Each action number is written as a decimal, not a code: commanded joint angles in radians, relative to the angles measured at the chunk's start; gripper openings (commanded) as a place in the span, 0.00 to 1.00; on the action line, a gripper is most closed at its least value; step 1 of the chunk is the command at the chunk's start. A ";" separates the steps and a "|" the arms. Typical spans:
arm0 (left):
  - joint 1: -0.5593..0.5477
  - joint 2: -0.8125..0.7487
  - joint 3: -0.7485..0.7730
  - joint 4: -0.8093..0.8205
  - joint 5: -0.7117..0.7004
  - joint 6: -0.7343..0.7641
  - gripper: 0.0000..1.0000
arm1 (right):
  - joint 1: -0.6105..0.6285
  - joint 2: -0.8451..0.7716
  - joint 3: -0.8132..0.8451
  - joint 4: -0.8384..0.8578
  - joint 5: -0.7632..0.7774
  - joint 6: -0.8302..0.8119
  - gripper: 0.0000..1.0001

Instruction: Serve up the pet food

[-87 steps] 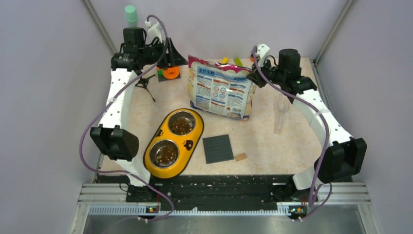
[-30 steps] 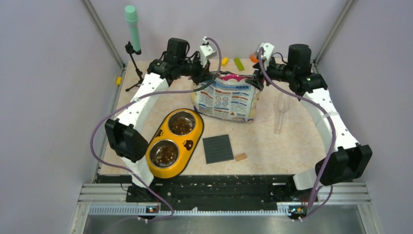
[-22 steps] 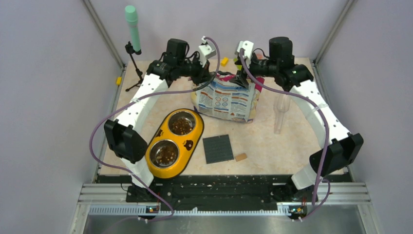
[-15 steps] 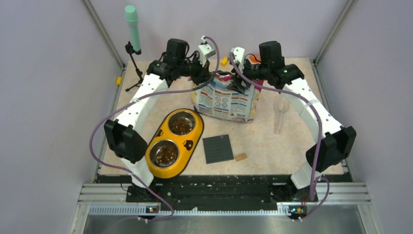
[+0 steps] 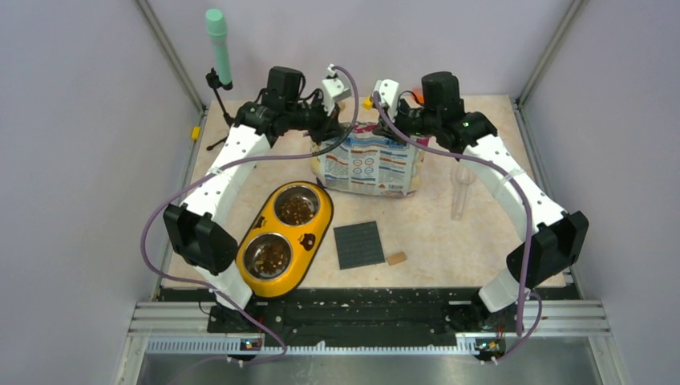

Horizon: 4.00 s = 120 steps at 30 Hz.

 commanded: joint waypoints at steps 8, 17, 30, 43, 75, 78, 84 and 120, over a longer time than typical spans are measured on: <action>-0.024 -0.122 0.033 0.024 -0.018 0.022 0.66 | -0.041 -0.107 -0.030 0.169 -0.007 0.018 0.00; -0.080 -0.041 0.019 0.215 0.003 0.000 0.67 | -0.057 -0.132 -0.065 0.198 -0.048 0.048 0.00; -0.104 0.077 0.053 0.208 0.104 -0.025 0.50 | -0.076 -0.149 -0.072 0.164 -0.095 0.066 0.00; -0.107 0.034 -0.003 0.306 -0.017 -0.141 0.00 | -0.125 -0.150 -0.121 0.079 0.057 0.029 0.50; -0.095 -0.008 0.007 0.136 -0.270 0.031 0.00 | -0.147 -0.184 -0.153 0.116 0.248 -0.020 0.00; -0.084 -0.025 -0.005 0.133 -0.317 0.024 0.47 | -0.149 -0.194 -0.159 0.129 0.281 -0.019 0.00; -0.064 -0.051 -0.035 0.092 -0.361 0.038 0.42 | -0.158 -0.213 -0.215 0.187 0.344 -0.015 0.00; -0.043 0.030 0.016 0.568 -0.442 -0.516 0.15 | -0.240 -0.224 -0.268 0.575 0.501 0.178 0.00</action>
